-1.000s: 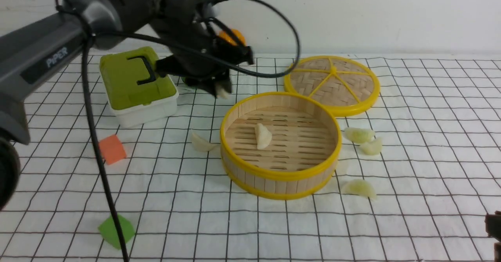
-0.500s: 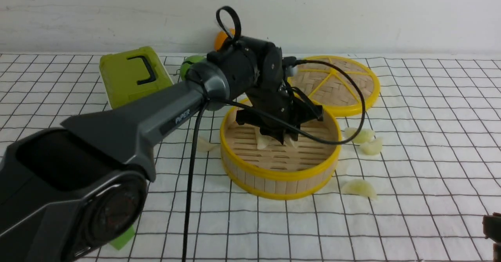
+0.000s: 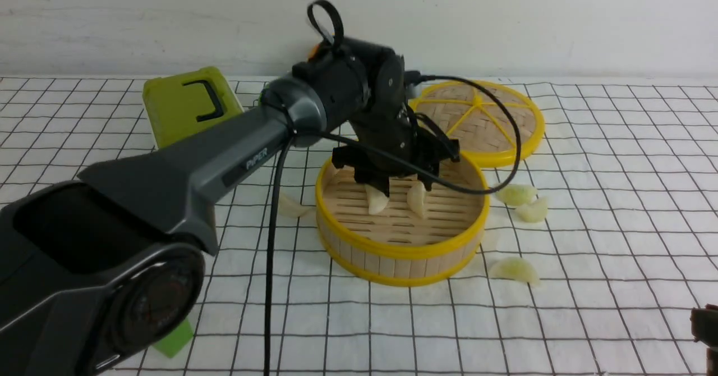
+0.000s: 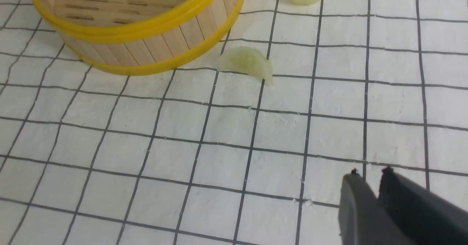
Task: Put the dumplings into the steamer on the table with the white tablecloth.
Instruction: 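Place the dumpling into the bamboo steamer basket with the left gripper, then reach for and grasp a dumpling on the table with the left gripper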
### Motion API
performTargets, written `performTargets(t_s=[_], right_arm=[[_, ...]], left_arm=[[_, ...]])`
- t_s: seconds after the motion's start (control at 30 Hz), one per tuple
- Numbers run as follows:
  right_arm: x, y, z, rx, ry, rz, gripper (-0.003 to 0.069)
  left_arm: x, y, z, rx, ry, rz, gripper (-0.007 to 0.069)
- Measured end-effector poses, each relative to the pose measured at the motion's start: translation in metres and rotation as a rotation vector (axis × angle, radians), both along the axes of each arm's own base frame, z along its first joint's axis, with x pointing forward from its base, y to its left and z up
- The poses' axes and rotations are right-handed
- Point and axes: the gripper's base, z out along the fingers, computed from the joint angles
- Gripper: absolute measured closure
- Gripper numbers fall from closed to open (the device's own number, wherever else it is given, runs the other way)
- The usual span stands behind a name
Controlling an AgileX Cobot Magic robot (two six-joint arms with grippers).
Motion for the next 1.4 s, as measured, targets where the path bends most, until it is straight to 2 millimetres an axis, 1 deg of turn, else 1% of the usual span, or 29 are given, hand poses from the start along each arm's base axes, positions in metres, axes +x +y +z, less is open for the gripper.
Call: performTargets(t_s=[0.03, 0.07, 0.1, 0.13, 0.17, 0.2, 0.23, 0.27, 0.33, 0.37, 0.4, 0.43, 0.5, 0.57, 0.6, 0.67, 0.7, 0.77, 0.83, 0.93, 1.1, 1.17, 1.4], right_arm=[[0.000, 0.000, 0.000, 0.000, 0.000, 0.000, 0.0567], [0.000, 0.000, 0.000, 0.000, 0.000, 0.000, 0.0567], [0.000, 0.000, 0.000, 0.000, 0.000, 0.000, 0.0567], [0.000, 0.000, 0.000, 0.000, 0.000, 0.000, 0.0567], [0.000, 0.000, 0.000, 0.000, 0.000, 0.000, 0.0567], [0.000, 0.000, 0.000, 0.000, -0.001, 0.000, 0.0567], [0.000, 0.000, 0.000, 0.000, -0.001, 0.000, 0.0567], [0.000, 0.000, 0.000, 0.001, -0.001, -0.001, 0.0566], [0.000, 0.000, 0.000, 0.001, -0.001, -0.001, 0.0566], [0.000, 0.000, 0.000, 0.001, -0.001, -0.001, 0.0566], [0.000, 0.000, 0.000, 0.001, 0.000, -0.001, 0.0566], [0.000, 0.000, -0.001, 0.000, -0.001, -0.002, 0.0566], [0.000, -0.001, -0.003, -0.001, -0.002, -0.007, 0.0566], [0.000, -0.001, -0.005, -0.002, -0.006, -0.015, 0.0566], [0.000, -0.001, -0.007, -0.003, -0.007, -0.018, 0.0566], [0.000, -0.002, -0.007, -0.004, -0.010, -0.021, 0.0566], [0.000, -0.002, -0.007, -0.004, -0.010, -0.021, 0.0566], [0.000, -0.002, -0.008, -0.004, -0.011, -0.022, 0.0566], [0.000, -0.002, -0.008, -0.004, -0.011, -0.022, 0.0566], [0.000, -0.002, -0.009, -0.004, -0.007, -0.022, 0.0565], [-0.001, -0.002, -0.010, -0.005, -0.006, -0.024, 0.0558], [-0.001, -0.002, -0.012, -0.006, -0.002, -0.025, 0.0557], [-0.001, -0.002, -0.013, -0.005, -0.001, -0.025, 0.0555]], left_arm=[[0.000, 0.001, 0.004, 0.002, -0.008, 0.000, 0.0144], [-0.003, 0.009, 0.027, 0.040, -0.046, 0.005, 0.0145], [-0.005, 0.013, 0.039, 0.055, -0.065, 0.010, 0.0148], [-0.007, 0.026, 0.060, 0.100, -0.103, 0.031, 0.0155], [-0.007, 0.028, 0.064, 0.104, -0.110, 0.036, 0.0157], [-0.009, 0.043, 0.081, 0.137, -0.121, 0.067, 0.0171], [-0.010, 0.053, 0.089, 0.146, -0.124, 0.087, 0.0179], [-0.006, 0.070, 0.095, 0.156, -0.123, 0.120, 0.0192], [0.003, 0.090, 0.096, 0.161, -0.109, 0.161, 0.0214], [0.009, 0.105, 0.091, 0.154, -0.081, 0.190, 0.0230], [0.012, 0.112, 0.086, 0.148, -0.060, 0.204, 0.0237], [0.018, 0.125, 0.076, 0.130, -0.012, 0.228, 0.0252], [0.022, 0.141, 0.053, 0.106, 0.088, 0.256, 0.0270], [0.022, 0.149, 0.031, 0.087, 0.181, 0.266, 0.0285], [0.020, 0.151, 0.018, 0.080, 0.228, 0.259, 0.0291], [0.018, 0.148, 0.003, 0.074, 0.256, 0.253, 0.0295], [0.018, 0.147, 0.003, 0.074, 0.256, 0.252, 0.0295], [0.019, 0.142, -0.010, 0.060, 0.246, 0.265, 0.0295], [0.019, 0.141, -0.013, 0.052, 0.244, 0.279, 0.0295], [0.023, 0.140, -0.025, 0.043, 0.257, 0.316, 0.0299], [0.027, 0.139, -0.052, 0.042, 0.320, 0.386, 0.0302], [0.029, 0.138, -0.057, 0.033, 0.326, 0.398, 0.0302], [0.036, 0.138, -0.057, 0.037, 0.244, 0.399, 0.0302]])
